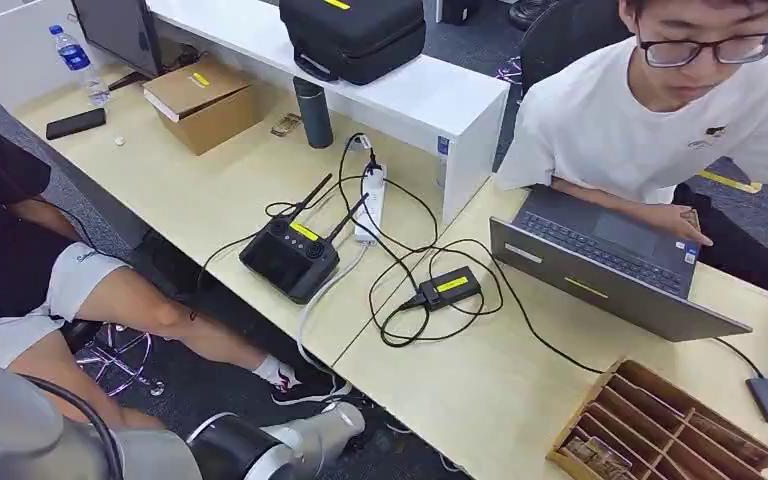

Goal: Pass the card to the sensor for recognition and then transmit it.

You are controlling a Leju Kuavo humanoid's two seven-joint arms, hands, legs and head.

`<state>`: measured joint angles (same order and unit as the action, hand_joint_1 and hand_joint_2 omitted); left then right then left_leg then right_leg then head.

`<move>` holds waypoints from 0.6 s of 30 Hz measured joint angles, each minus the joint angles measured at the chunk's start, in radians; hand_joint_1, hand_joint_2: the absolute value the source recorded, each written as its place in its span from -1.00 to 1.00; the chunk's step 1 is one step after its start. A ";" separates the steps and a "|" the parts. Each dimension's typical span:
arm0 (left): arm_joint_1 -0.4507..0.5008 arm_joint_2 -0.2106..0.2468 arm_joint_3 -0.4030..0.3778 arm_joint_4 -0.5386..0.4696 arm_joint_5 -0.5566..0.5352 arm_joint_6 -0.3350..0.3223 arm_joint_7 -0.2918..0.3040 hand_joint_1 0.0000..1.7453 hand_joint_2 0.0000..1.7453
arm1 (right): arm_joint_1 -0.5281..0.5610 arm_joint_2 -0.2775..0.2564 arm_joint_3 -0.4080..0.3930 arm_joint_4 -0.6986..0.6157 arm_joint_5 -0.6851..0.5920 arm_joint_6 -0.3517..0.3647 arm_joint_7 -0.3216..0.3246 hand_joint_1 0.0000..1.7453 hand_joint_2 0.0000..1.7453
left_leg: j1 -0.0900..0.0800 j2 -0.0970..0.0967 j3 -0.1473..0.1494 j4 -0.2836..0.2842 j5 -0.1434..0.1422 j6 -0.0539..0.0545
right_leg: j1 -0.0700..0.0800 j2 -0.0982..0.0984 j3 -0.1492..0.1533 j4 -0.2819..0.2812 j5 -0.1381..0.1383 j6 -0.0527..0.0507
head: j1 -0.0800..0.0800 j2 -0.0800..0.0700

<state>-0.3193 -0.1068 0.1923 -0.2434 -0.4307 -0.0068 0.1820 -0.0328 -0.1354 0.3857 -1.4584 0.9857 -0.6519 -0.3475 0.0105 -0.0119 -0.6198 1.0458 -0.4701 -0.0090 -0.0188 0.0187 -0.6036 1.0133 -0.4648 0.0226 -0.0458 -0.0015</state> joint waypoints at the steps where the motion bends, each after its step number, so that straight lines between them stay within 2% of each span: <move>1: 0.000 0.000 0.000 0.000 -0.001 0.000 -0.002 -1.00 1.00 | 0.000 0.000 0.000 0.000 0.001 0.002 0.000 -1.00 1.00 | 0.000 0.000 0.000 0.000 0.000 0.000 | 0.000 0.000 0.000 0.000 0.000 0.000 | 0.000 0.000; 18: 0.002 0.000 0.001 0.000 -0.011 -0.003 -0.006 -1.00 1.00 | 0.009 -0.006 0.000 -0.005 -0.001 0.006 0.000 -1.00 1.00 | 0.000 0.000 0.000 0.000 0.000 0.000 | 0.000 0.000 0.000 0.000 0.000 0.000 | 0.000 0.000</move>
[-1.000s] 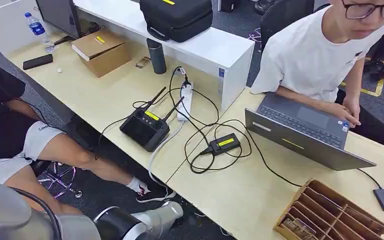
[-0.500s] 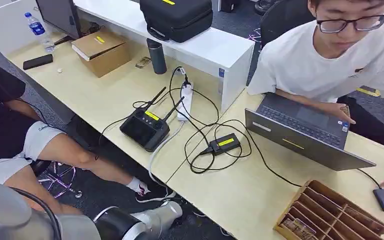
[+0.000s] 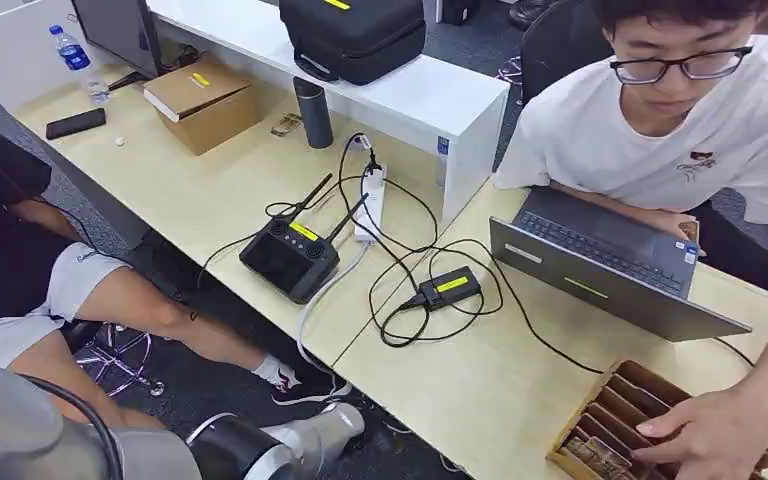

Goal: Pass the card to the sensor for recognition and then transmit it.

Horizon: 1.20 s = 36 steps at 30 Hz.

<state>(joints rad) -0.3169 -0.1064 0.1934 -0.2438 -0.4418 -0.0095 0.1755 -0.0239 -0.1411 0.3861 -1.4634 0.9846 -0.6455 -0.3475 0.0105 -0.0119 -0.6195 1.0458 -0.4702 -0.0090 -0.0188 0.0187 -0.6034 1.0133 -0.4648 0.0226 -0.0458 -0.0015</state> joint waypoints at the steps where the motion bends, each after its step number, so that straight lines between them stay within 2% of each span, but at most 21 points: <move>1: 0.000 0.000 0.000 0.000 -0.002 0.000 -0.001 -1.00 1.00 | 0.002 0.000 0.000 -0.002 0.000 0.002 0.000 -1.00 1.00 | 0.000 0.000 0.000 0.000 0.000 0.000 | 0.000 0.000 0.000 0.000 0.000 0.000 | 0.000 0.000; 23: 0.002 0.000 0.020 0.000 -0.017 -0.001 -0.001 -1.00 1.00 | 0.009 -0.002 0.000 -0.012 0.000 0.017 0.000 -1.00 1.00 | 0.000 0.000 0.000 0.000 0.000 0.000 | 0.000 0.000 0.000 0.000 0.000 0.000 | 0.000 0.000; 29: 0.006 0.003 0.034 0.000 -0.021 -0.002 -0.006 -1.00 1.00 | 0.029 -0.018 0.000 -0.040 -0.023 0.055 0.000 -1.00 1.00 | 0.000 0.000 0.000 0.000 0.000 0.000 | 0.000 0.000 0.000 0.000 0.000 0.000 | 0.000 0.000; 36: 0.022 0.014 0.050 0.000 -0.020 -0.002 -0.022 -1.00 1.00 | 0.107 -0.037 -0.003 -0.077 -0.054 0.100 -0.007 -1.00 1.00 | 0.000 0.000 0.000 0.000 -0.001 0.000 | 0.000 0.000 0.000 0.000 -0.001 0.000 | 0.000 0.000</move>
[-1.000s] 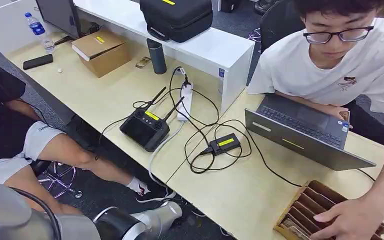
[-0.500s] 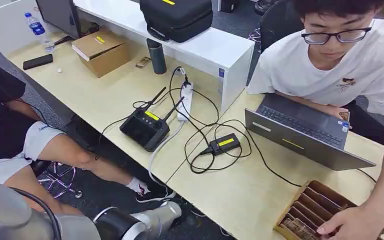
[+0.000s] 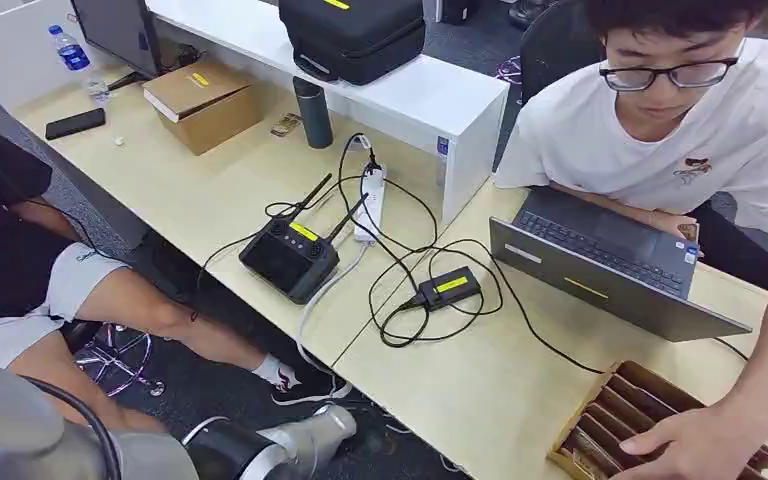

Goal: Pass the card to the sensor for recognition and then transmit it.

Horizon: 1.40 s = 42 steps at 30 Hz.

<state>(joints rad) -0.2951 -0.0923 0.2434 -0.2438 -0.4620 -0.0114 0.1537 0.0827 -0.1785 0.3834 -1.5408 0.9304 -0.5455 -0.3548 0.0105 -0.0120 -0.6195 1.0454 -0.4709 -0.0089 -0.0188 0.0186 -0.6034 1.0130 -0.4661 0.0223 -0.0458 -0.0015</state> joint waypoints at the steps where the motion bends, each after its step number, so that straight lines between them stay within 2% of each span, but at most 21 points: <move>1: 0.002 0.002 0.002 0.000 0.000 0.000 -0.001 -1.00 1.00 | 0.013 -0.002 0.000 0.000 -0.007 0.006 0.000 -1.00 1.00 | 0.000 0.000 0.000 0.000 0.000 0.000 | 0.000 0.000 0.000 0.000 0.000 0.000 | 0.000 0.000; 10: 0.011 0.013 0.032 0.000 0.001 -0.007 -0.003 -1.00 1.00 | 0.076 -0.017 0.006 0.011 -0.039 0.032 0.024 -1.00 1.00 | 0.000 0.000 0.000 0.000 0.000 0.000 | 0.000 -0.001 0.000 0.000 0.000 0.000 | 0.000 0.000; 22: 0.010 0.016 0.058 0.000 -0.010 -0.007 -0.003 -1.00 1.00 | 0.090 -0.026 0.089 0.072 -0.063 0.047 0.053 -1.00 1.00 | 0.000 0.000 0.000 0.000 0.000 0.000 | 0.000 0.000 0.000 0.000 0.000 0.000 | 0.000 0.000; 30: 0.006 0.009 0.067 0.000 -0.024 -0.004 0.007 -1.00 1.00 | 0.052 -0.019 0.150 0.164 -0.012 -0.010 0.085 -1.00 1.00 | 0.000 0.000 0.000 0.000 0.000 0.000 | 0.000 0.000 0.000 0.000 0.000 0.000 | 0.000 0.000; 38: 0.005 0.006 0.071 0.000 -0.028 -0.003 0.011 -1.00 1.00 | 0.038 -0.016 0.169 0.204 0.003 -0.026 0.095 -1.00 1.00 | 0.000 0.000 0.000 0.000 0.000 0.000 | 0.000 0.000 0.000 0.000 0.000 0.000 | 0.000 0.000; 42: -0.003 0.000 0.072 0.000 -0.037 0.002 0.022 -1.00 1.00 | 0.008 -0.005 0.174 0.249 0.047 -0.080 0.125 -1.00 1.00 | 0.000 0.000 0.001 0.000 0.000 0.000 | 0.000 0.000 0.000 0.000 0.000 0.000 | 0.000 0.000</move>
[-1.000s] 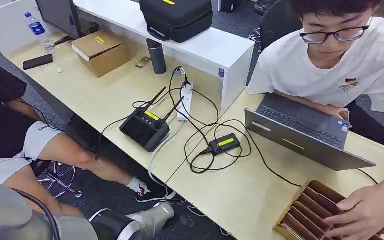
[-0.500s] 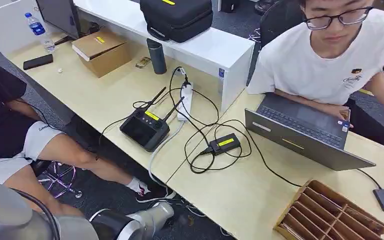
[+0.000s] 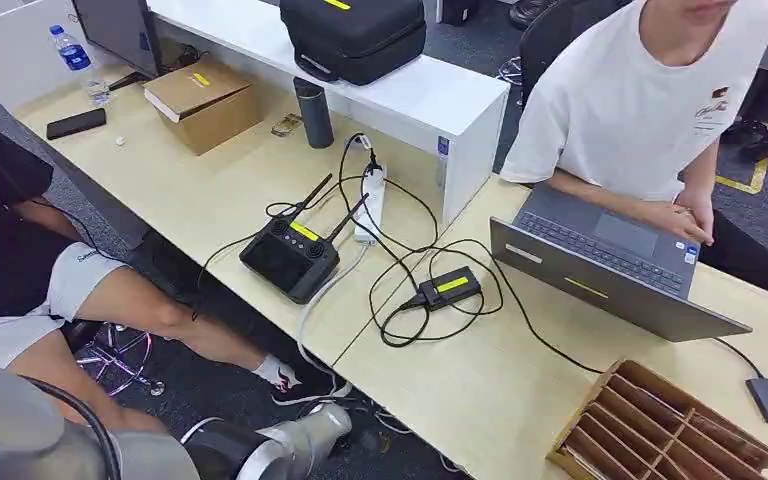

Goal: Pass the card to the sensor for recognition and then transmit it.

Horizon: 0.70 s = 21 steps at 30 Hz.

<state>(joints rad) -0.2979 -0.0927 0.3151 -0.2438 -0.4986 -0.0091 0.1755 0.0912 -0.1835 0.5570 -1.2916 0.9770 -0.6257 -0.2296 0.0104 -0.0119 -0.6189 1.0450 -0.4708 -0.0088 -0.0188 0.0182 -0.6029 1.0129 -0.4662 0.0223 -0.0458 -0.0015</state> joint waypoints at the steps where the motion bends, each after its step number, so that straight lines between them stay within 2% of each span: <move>1: -0.002 -0.001 0.000 0.000 -0.003 0.000 0.001 -1.00 1.00 | -0.009 0.003 0.000 0.015 0.014 -0.019 0.008 -1.00 1.00 | 0.000 0.000 0.000 0.000 0.000 0.000 | 0.000 0.000 0.000 0.000 0.000 0.000 | 0.000 0.000; 5: -0.005 -0.006 0.000 0.000 -0.013 0.000 0.002 -1.00 1.00 | -0.036 0.010 -0.004 0.073 0.055 -0.056 0.035 -1.00 1.00 | 0.000 0.000 0.001 0.000 0.000 0.000 | 0.000 0.000 0.001 0.000 0.000 0.000 | 0.000 0.000; 21: -0.007 -0.010 0.001 0.000 -0.037 -0.010 0.005 -1.00 1.00 | -0.060 0.027 -0.132 0.160 0.146 -0.059 0.044 -1.00 1.00 | 0.000 0.000 0.001 0.000 0.000 0.000 | 0.000 0.000 0.001 0.000 0.000 0.000 | 0.000 0.000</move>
<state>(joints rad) -0.3046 -0.1022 0.3159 -0.2438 -0.5356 -0.0187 0.1804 0.0314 -0.1564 0.4250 -1.1315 1.1234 -0.6847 -0.1854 0.0103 -0.0119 -0.6183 1.0450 -0.4708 -0.0088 -0.0188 0.0181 -0.6024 1.0129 -0.4662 0.0222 -0.0458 -0.0015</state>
